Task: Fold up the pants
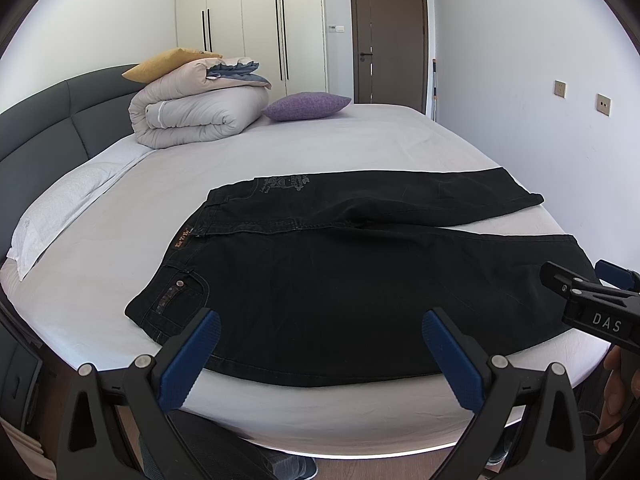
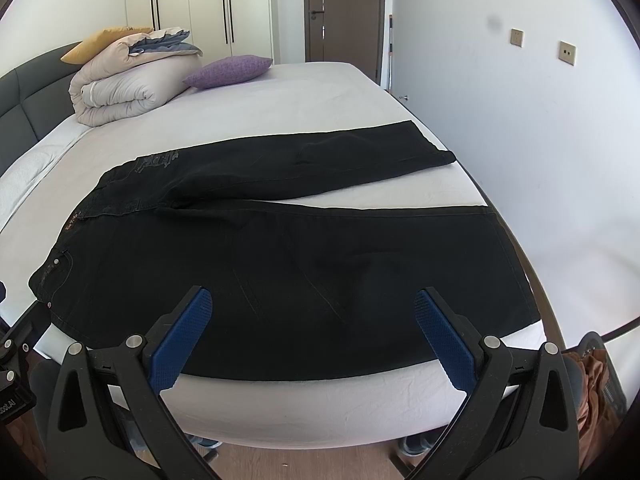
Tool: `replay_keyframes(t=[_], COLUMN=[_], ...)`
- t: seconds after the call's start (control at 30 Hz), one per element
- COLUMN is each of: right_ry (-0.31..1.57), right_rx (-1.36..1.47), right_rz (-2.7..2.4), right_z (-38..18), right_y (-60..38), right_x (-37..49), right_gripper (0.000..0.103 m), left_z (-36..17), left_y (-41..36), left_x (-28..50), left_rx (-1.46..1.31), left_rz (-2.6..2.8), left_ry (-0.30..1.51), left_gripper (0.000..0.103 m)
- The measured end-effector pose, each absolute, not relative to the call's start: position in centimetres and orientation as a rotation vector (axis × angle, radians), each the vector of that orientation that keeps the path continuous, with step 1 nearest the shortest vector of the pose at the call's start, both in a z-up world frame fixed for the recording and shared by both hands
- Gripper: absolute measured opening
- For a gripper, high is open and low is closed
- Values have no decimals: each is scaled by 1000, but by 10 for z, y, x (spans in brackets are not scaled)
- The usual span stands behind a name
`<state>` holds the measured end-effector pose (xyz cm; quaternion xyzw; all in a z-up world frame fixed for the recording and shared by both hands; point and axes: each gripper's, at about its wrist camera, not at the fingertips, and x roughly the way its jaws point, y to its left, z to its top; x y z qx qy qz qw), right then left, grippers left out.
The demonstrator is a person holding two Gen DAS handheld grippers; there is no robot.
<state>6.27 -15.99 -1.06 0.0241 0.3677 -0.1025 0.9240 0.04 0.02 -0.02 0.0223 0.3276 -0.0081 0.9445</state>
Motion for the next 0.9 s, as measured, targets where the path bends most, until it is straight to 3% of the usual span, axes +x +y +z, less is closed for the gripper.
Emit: replay_keyframes(t=[0.9], right_ry=[758], right_rx=[50], right_rz=[-208], right_z=[-18], right_y=[-155], right_x=[63], right_gripper=[103], left_z=[-15], left_y=[-3], left_x=[-3], left_rx=[43], left_rz=[-21], left_ry=[671], left_gripper=[103])
